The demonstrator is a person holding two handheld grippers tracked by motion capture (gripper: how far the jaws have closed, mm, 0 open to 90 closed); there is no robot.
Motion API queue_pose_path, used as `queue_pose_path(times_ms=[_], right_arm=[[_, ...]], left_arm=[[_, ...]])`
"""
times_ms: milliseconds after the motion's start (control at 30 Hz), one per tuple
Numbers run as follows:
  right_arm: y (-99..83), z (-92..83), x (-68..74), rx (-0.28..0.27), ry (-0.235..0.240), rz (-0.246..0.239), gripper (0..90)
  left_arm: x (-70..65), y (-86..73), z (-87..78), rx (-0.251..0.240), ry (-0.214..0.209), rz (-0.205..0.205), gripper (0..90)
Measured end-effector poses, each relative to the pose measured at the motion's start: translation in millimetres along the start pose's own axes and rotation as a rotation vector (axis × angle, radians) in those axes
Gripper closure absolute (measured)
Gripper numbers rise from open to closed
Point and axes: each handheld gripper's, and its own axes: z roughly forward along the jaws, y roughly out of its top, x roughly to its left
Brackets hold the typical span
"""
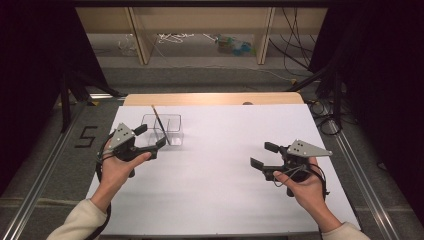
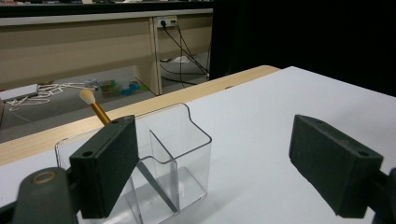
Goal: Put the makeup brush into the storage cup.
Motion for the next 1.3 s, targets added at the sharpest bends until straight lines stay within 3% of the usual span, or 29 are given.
queue_pose_path(times_ms=[67,367,400,433,867,1133,1300], right_arm=[[0.0,0.0,0.2,-0.002,0.0,-0.001,20.5],[0.0,-0.3,-0.3,0.008,-0.014,-0.011,20.5],[0.1,-0.5,-0.6,0.011,-0.001,-0.01,20.5],[0.2,-1.0,-0.4,0.017,-0.008,-0.009,20.5],[0.2,-1.1,-0.4,0.017,-0.003,-0.011,20.5],[-0.2,0.2,-1.1,0.0,-0.013,-0.021,20.5],[0.1,-0.4,-0.6,0.023,0.003,-0.004,20.5]], left_arm=[[-2.7,-1.1,-2.4,0.001,-0.012,-0.02,15.5],[-11.3,-5.8,-13.4,-0.004,-0.046,-0.009,15.5],[10.8,4.7,-13.2,-0.01,-0.045,0.349,15.5],[8.3,4.0,-15.0,0.003,-0.049,0.345,15.4],[-18.8,0.7,-26.9,-0.056,-0.094,0.272,15.5],[-26.5,-4.6,-30.5,-0.056,-0.114,0.274,15.6],[-31.0,-6.7,-30.3,-0.058,-0.131,0.277,15.7]])
